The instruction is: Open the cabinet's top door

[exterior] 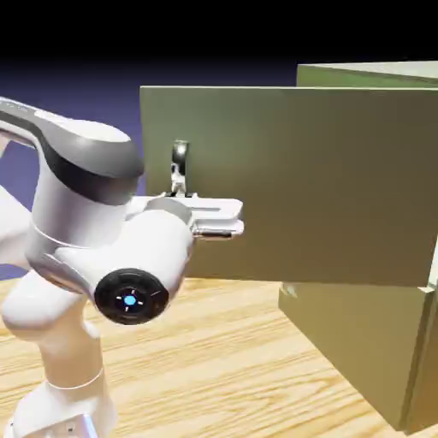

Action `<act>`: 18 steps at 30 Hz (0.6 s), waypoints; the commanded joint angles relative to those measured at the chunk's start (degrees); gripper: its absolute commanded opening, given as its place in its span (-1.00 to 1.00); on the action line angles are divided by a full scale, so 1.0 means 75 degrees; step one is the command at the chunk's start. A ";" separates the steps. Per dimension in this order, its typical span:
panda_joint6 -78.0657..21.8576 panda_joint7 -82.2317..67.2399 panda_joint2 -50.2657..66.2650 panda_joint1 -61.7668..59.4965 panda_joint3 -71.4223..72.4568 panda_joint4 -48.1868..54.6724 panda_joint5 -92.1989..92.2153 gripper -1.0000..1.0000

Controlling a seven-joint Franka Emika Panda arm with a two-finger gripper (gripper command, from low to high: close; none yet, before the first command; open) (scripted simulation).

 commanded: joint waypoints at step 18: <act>-0.3837 -0.3085 0.4516 0.3991 -0.4704 0.3919 -0.1021 -1.00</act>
